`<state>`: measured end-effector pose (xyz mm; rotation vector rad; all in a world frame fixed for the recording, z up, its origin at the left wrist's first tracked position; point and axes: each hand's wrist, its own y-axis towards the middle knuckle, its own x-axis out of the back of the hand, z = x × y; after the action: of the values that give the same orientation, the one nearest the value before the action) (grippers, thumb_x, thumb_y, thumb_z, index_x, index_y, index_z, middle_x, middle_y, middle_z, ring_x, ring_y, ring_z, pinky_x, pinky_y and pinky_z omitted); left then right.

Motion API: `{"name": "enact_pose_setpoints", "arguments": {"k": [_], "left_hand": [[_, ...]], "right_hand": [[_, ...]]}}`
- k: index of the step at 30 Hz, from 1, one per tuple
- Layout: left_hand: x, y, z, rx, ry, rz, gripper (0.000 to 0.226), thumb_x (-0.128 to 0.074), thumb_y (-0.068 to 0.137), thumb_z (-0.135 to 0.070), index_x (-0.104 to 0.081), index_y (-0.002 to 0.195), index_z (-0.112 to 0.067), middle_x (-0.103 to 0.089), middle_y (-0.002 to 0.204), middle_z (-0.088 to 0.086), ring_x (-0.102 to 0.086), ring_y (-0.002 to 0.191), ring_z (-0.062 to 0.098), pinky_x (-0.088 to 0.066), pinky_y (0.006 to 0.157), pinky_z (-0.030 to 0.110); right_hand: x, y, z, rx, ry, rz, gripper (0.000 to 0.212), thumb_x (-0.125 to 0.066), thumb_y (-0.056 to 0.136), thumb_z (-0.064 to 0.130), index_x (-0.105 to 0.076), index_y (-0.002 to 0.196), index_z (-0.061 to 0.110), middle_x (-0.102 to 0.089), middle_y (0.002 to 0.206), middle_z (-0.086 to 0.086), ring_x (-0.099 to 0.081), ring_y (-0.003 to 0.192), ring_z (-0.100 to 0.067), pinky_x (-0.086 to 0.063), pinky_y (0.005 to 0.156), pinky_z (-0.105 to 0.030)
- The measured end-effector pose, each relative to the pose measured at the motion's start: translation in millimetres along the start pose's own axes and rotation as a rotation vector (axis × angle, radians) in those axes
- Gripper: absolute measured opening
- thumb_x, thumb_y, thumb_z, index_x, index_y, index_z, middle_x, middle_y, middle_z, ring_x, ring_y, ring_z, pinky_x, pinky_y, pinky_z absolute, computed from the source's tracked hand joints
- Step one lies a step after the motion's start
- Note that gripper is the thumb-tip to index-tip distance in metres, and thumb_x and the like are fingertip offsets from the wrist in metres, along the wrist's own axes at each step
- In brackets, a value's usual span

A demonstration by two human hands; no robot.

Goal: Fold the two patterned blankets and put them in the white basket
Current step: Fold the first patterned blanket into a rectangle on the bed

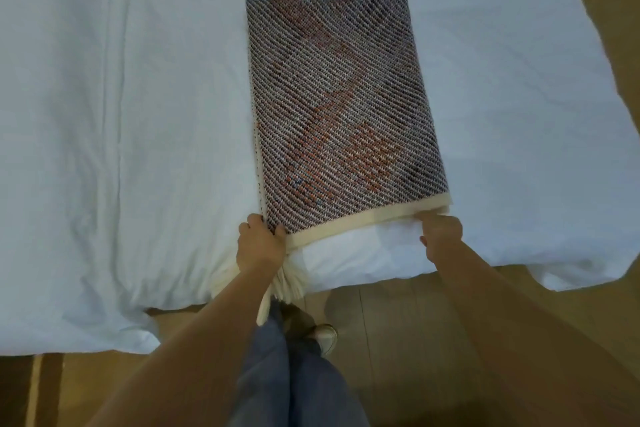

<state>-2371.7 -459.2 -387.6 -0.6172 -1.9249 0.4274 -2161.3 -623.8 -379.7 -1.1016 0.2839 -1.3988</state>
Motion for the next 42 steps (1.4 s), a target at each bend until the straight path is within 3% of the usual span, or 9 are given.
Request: {"name": "enact_pose_setpoints", "arguments": {"k": [2,6,12,16,21,26,31,36,42], "left_hand": [[1,1,-2,-0.019,-0.005,-0.003,0.051,-0.058,0.084,-0.037,-0.041,0.12,-0.005,-0.047,0.12,0.017,-0.048,0.109,0.034,-0.045,0.089,0.045],[0,-2,0,0.057,-0.138,0.234,0.079,-0.075,0.069,-0.035,-0.027,0.128,-0.011,-0.048,0.118,0.006,-0.052,0.108,0.031,-0.048,0.091,0.046],[0,-14,17,0.094,0.146,0.059,0.035,-0.058,0.077,-0.036,-0.034,0.096,-0.018,-0.058,0.09,0.004,-0.061,0.091,0.032,-0.047,0.086,0.044],[2,-12,27,0.104,0.377,-0.027,0.033,-0.052,0.082,-0.03,-0.052,0.111,-0.014,-0.056,0.111,0.008,-0.054,0.106,0.029,-0.04,0.092,0.043],[-6,-4,7,-0.013,-0.056,0.05,0.075,-0.068,0.069,-0.044,-0.037,0.129,-0.013,-0.048,0.124,0.01,-0.048,0.116,0.032,-0.042,0.097,0.049],[1,3,-12,0.042,-0.449,0.134,0.083,-0.067,0.074,-0.03,-0.022,0.141,-0.013,-0.044,0.138,0.01,-0.048,0.12,0.031,-0.043,0.1,0.044],[12,13,-17,0.151,-0.457,0.235,0.044,-0.066,0.079,-0.029,-0.053,0.113,-0.004,-0.059,0.115,0.012,-0.058,0.099,0.028,-0.049,0.09,0.04],[29,14,-19,0.188,-0.59,0.278,0.023,-0.065,0.079,-0.022,-0.061,0.097,-0.008,-0.066,0.1,0.01,-0.063,0.092,0.03,-0.052,0.087,0.041],[58,10,-52,-0.145,-0.33,-0.124,0.026,-0.062,0.078,-0.029,-0.049,0.062,-0.013,-0.052,0.059,-0.002,-0.048,0.055,0.014,-0.035,0.048,0.026]], "right_hand": [[4,2,1,0.121,-0.032,-0.093,0.039,-0.058,0.086,0.014,-0.047,0.119,-0.003,-0.05,0.098,-0.01,-0.05,0.077,-0.022,-0.044,0.068,-0.032],[13,8,8,0.107,0.045,-0.09,0.059,-0.06,0.083,0.021,-0.03,0.133,0.009,-0.041,0.109,-0.006,-0.046,0.092,-0.023,-0.04,0.078,-0.033],[6,7,13,0.095,0.005,0.09,0.078,-0.068,0.078,0.017,-0.022,0.141,0.014,-0.041,0.129,-0.009,-0.044,0.104,-0.024,-0.043,0.098,-0.04],[2,3,16,0.09,0.02,0.062,0.067,-0.063,0.078,0.009,-0.03,0.135,0.009,-0.045,0.13,-0.013,-0.045,0.099,-0.025,-0.045,0.093,-0.039],[1,4,18,0.084,0.008,0.016,0.053,-0.051,0.081,0.012,-0.035,0.132,0.008,-0.046,0.123,-0.011,-0.044,0.086,-0.022,-0.047,0.09,-0.041],[3,6,20,0.099,0.108,0.07,0.063,-0.069,0.078,0.029,-0.038,0.129,0.008,-0.048,0.122,-0.012,-0.051,0.109,-0.027,-0.046,0.093,-0.041],[9,9,29,0.038,0.233,0.128,0.056,-0.072,0.078,0.013,-0.044,0.125,0.004,-0.05,0.127,-0.013,-0.051,0.111,-0.028,-0.049,0.087,-0.036],[19,2,40,0.01,0.268,0.142,0.037,-0.067,0.078,0.001,-0.051,0.11,0.008,-0.053,0.123,-0.015,-0.053,0.11,-0.029,-0.048,0.083,-0.032],[31,-21,80,0.097,0.307,0.194,0.037,-0.063,0.078,0.004,-0.055,0.114,0.007,-0.056,0.11,-0.01,-0.054,0.102,-0.024,-0.047,0.08,-0.032]]}}
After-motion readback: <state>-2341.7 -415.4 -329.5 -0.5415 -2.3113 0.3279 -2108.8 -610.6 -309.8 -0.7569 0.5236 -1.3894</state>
